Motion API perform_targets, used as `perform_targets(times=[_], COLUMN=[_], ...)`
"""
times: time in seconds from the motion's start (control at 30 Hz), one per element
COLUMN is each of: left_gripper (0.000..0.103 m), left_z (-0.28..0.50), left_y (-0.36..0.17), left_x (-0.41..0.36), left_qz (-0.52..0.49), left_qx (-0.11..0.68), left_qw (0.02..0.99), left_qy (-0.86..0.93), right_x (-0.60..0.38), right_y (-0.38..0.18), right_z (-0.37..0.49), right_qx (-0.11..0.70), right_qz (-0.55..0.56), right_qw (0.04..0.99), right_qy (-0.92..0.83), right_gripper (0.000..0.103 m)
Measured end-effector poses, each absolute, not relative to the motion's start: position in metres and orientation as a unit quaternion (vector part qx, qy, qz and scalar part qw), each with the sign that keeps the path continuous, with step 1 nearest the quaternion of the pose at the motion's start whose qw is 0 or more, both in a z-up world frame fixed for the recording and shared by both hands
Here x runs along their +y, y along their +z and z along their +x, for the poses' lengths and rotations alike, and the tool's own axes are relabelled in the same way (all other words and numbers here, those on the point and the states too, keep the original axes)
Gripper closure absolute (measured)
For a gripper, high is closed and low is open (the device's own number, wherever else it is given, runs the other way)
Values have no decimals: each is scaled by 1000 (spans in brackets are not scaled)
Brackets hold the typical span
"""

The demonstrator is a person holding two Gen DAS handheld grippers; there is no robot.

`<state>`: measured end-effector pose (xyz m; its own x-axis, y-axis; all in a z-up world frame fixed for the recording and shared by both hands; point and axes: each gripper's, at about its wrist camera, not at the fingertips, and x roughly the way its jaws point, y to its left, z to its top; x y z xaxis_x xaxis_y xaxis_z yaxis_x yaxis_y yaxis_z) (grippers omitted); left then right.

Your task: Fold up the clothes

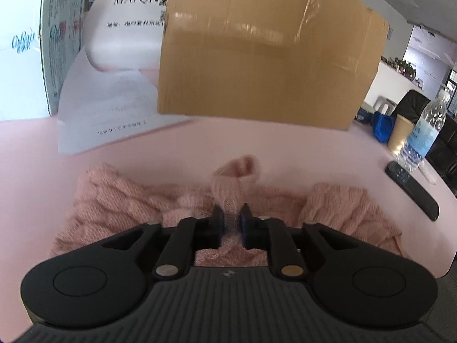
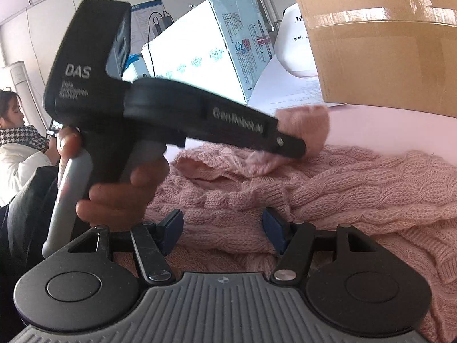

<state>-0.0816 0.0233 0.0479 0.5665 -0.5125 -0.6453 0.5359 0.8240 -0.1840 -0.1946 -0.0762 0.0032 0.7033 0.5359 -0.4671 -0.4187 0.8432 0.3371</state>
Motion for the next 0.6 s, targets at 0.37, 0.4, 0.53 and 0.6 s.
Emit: perform_targets(times=[0.37, 0.4, 0.53, 0.6], left_gripper=[19, 19, 19, 19], left_z=[-97, -95, -82, -75], left_y=[77, 77, 69, 65], left_x=[76, 81, 92, 93], left_qz=[-55, -55, -47, -41], left_qx=[270, 266, 278, 290], left_qw=[919, 924, 935, 935], left_qy=[-283, -267, -217, -199], right_x=[-78, -78, -86, -88], right_y=[10, 14, 34, 45], right_z=[-200, -205, -229, -230], right_qx=[271, 262, 188, 153], right_qz=[116, 116, 143, 146], right_qw=[918, 921, 933, 951], right_qy=[265, 264, 271, 226], right_gripper=[34, 34, 36, 49])
